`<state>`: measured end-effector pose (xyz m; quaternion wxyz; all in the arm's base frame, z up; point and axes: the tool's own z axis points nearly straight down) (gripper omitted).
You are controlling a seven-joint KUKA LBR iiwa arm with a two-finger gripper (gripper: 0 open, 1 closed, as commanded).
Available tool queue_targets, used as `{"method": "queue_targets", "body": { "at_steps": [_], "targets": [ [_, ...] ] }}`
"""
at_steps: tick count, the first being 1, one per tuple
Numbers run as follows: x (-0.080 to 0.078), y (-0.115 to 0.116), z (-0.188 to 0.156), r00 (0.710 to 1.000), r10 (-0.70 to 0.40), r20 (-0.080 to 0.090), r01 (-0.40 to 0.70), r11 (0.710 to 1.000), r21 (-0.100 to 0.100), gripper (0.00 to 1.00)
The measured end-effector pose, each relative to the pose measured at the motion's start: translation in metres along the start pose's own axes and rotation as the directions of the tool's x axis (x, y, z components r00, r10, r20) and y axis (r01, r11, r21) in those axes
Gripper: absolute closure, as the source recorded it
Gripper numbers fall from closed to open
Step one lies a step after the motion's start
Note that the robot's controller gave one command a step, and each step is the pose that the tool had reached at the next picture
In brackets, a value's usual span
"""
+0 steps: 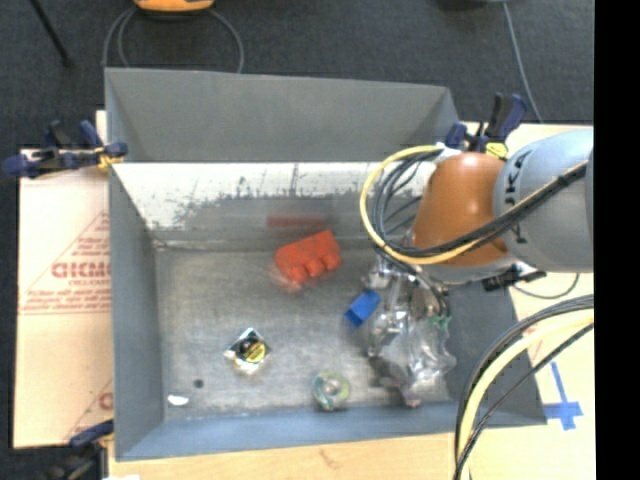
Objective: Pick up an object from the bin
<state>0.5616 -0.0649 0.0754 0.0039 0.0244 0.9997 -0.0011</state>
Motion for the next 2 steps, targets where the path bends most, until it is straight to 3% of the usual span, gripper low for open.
{"method": "queue_targets", "body": {
  "at_steps": [1, 2],
  "targets": [
    [-0.002, 0.000, -0.002, 1.000, 0.003, 0.005, -0.003, 1.000, -0.001, 1.00],
    [0.002, 0.001, -0.138, 0.990, -0.140, 0.005, 0.140, 0.990, 0.000, 1.00]
  ]
}}
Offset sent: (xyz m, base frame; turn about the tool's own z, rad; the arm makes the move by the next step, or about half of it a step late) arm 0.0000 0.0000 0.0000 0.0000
